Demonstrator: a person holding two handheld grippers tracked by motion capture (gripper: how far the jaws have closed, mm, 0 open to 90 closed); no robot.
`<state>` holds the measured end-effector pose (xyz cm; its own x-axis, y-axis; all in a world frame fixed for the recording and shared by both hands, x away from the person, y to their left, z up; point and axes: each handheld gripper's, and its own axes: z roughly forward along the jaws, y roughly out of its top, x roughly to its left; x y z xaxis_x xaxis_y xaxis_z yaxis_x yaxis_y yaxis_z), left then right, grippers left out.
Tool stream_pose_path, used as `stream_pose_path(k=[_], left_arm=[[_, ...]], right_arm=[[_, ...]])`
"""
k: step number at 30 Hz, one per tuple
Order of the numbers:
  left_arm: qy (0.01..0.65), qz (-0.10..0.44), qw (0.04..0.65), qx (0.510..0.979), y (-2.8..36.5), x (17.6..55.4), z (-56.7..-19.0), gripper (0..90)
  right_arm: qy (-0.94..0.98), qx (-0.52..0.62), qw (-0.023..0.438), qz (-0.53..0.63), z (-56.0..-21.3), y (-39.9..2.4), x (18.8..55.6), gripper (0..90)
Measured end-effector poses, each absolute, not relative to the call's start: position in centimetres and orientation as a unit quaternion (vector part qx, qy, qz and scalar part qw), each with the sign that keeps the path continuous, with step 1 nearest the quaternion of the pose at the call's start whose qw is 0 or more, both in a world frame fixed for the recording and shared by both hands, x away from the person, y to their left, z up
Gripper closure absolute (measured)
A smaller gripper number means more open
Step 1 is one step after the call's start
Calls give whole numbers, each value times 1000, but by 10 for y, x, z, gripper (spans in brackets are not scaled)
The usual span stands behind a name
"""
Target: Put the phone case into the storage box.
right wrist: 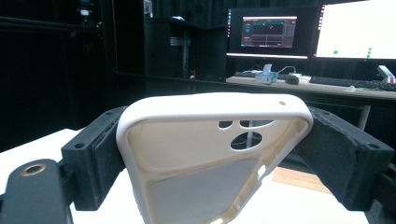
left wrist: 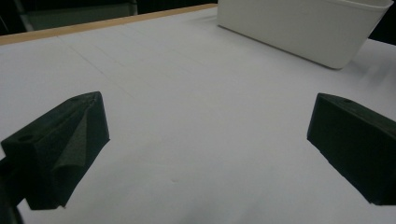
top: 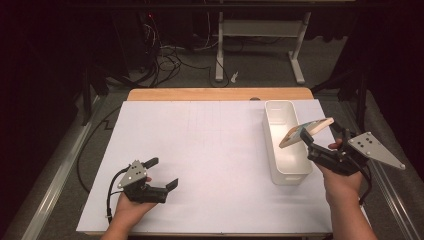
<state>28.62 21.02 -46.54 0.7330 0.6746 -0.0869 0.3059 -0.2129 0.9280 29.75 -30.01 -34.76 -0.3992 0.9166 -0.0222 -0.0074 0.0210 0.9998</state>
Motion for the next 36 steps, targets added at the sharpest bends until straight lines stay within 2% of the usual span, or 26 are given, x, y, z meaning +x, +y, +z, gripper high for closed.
stream_pose_path(k=[36], left_arm=[[317,169,554,751,213,285,-463,3]], right_arm=[[583,445,423,532,-349,-268,374,131]])
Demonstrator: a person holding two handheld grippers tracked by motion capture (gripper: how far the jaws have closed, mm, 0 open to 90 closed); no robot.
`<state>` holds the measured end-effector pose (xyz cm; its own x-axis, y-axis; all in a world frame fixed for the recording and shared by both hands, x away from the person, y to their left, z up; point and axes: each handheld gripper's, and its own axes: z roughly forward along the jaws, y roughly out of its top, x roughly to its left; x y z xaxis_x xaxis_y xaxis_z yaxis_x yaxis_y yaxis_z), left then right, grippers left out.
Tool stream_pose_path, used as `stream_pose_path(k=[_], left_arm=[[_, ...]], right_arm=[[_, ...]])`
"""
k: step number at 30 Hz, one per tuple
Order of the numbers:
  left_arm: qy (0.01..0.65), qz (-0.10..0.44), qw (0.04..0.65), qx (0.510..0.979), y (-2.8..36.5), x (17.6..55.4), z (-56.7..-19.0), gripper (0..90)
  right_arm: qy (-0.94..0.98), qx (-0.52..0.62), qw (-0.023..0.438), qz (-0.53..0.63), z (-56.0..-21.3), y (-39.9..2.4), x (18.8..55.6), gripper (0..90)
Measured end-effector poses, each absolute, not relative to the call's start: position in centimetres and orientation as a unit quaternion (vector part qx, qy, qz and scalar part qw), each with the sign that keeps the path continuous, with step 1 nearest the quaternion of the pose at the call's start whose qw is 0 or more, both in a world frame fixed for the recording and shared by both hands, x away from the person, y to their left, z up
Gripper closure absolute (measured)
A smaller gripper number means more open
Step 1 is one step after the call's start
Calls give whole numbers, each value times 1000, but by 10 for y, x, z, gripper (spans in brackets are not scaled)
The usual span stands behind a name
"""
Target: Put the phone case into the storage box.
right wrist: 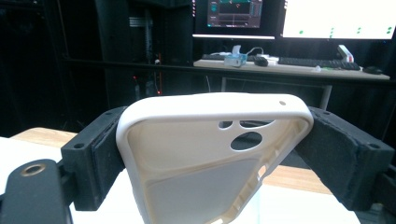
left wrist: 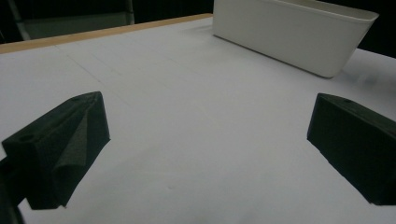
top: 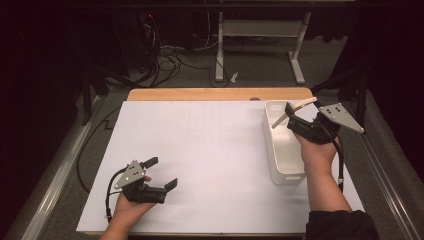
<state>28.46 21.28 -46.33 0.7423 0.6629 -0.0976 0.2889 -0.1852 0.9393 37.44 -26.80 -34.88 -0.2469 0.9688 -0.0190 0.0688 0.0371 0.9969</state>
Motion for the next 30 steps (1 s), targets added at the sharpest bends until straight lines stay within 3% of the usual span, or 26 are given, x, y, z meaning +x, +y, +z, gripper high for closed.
stream_pose_path(k=[30], left_arm=[[314,157,559,751,215,285,-464,6]], right_arm=[[572,514,431,473,-375,-250,433,128]])
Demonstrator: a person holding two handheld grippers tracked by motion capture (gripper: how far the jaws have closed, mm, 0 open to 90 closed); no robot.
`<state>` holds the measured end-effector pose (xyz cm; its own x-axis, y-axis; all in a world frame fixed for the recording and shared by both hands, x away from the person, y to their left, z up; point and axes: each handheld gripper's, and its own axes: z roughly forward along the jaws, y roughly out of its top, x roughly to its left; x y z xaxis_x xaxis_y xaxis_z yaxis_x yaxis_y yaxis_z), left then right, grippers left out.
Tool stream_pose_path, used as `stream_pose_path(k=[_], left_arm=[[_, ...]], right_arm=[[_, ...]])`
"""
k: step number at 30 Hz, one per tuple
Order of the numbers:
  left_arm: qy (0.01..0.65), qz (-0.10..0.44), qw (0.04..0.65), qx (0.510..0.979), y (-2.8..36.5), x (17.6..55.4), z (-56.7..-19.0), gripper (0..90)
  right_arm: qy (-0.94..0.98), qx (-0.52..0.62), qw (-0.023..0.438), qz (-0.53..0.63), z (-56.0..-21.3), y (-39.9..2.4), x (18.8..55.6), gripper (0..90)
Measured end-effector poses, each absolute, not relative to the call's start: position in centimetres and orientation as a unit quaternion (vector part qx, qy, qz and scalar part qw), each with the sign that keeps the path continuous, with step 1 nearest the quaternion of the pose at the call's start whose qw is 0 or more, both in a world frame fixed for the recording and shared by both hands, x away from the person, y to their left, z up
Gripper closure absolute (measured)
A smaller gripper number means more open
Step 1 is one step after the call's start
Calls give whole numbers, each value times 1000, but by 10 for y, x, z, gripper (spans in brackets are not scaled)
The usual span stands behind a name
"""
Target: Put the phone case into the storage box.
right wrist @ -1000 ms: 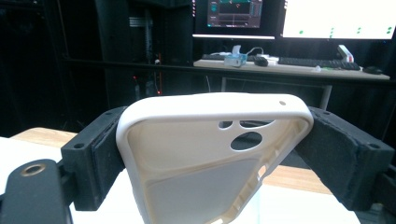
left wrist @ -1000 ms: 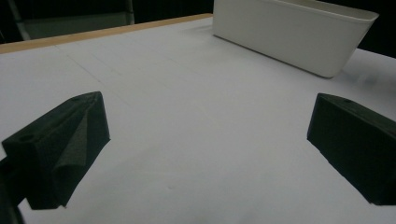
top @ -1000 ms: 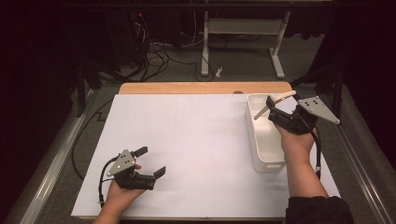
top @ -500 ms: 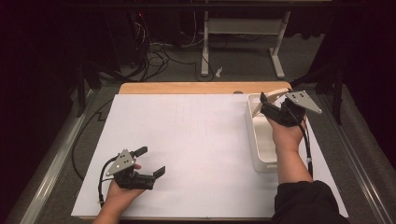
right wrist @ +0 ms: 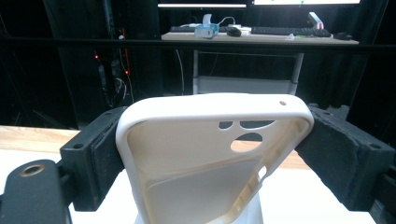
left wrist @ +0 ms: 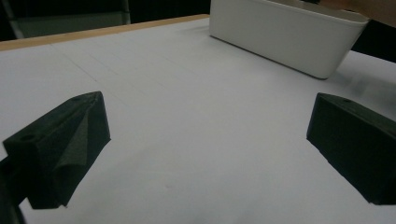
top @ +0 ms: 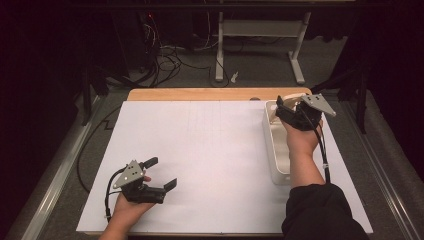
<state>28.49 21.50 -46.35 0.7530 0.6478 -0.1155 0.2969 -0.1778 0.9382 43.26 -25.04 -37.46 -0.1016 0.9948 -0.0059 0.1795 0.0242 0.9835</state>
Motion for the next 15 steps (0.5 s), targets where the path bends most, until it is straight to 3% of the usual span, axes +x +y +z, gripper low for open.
stream_pose_path(k=[15], left_arm=[[310,158,561,751,218,285,-463,8]], right_arm=[[575,535,423,452,-385,-246,445,127]])
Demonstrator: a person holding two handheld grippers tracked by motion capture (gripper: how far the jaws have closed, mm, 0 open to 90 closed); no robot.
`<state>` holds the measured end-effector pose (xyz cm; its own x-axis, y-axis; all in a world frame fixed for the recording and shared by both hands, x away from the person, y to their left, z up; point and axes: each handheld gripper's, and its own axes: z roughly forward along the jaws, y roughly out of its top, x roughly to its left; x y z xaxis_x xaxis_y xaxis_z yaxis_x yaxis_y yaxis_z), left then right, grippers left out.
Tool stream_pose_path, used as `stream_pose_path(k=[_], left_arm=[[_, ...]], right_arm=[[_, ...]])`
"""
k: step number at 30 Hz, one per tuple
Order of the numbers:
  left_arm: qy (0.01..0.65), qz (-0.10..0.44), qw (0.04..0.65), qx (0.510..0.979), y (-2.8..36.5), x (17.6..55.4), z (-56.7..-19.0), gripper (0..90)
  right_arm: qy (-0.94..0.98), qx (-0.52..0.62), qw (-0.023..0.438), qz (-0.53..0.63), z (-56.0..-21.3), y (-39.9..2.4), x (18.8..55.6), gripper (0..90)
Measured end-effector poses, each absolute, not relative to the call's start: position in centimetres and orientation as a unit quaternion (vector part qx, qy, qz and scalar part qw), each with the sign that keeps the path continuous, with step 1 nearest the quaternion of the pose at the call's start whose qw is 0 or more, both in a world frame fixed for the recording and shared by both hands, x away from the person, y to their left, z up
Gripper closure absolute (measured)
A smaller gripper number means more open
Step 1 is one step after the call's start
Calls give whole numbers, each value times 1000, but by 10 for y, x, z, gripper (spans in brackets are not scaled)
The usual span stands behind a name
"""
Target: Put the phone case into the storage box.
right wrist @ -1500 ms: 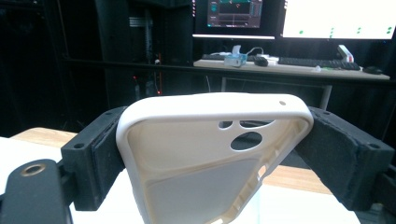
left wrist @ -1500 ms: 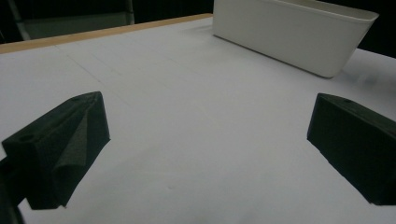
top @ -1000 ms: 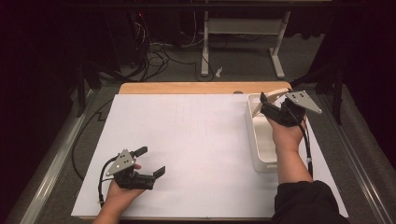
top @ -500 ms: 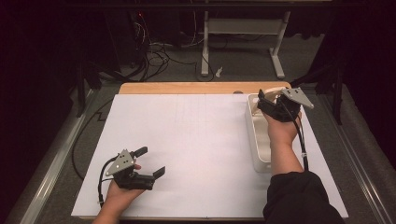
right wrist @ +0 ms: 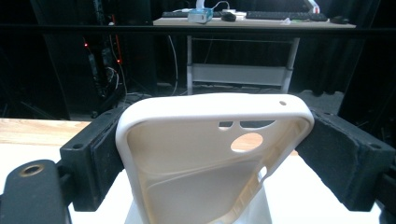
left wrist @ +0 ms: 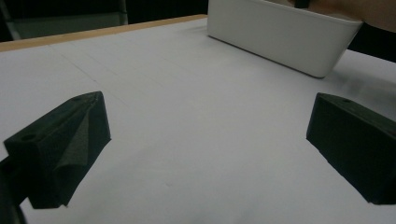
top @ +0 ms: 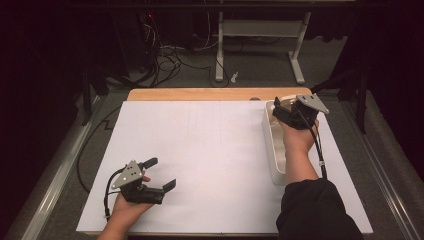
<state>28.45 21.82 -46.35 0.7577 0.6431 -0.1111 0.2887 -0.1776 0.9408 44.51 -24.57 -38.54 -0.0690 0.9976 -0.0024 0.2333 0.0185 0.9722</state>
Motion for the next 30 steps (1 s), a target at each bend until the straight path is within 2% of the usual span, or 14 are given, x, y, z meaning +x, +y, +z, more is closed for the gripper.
stream_pose_path(k=[30], left_arm=[[306,153,558,756,216,284,-464,10]], right_arm=[[583,536,421,441,-397,-243,453,122]])
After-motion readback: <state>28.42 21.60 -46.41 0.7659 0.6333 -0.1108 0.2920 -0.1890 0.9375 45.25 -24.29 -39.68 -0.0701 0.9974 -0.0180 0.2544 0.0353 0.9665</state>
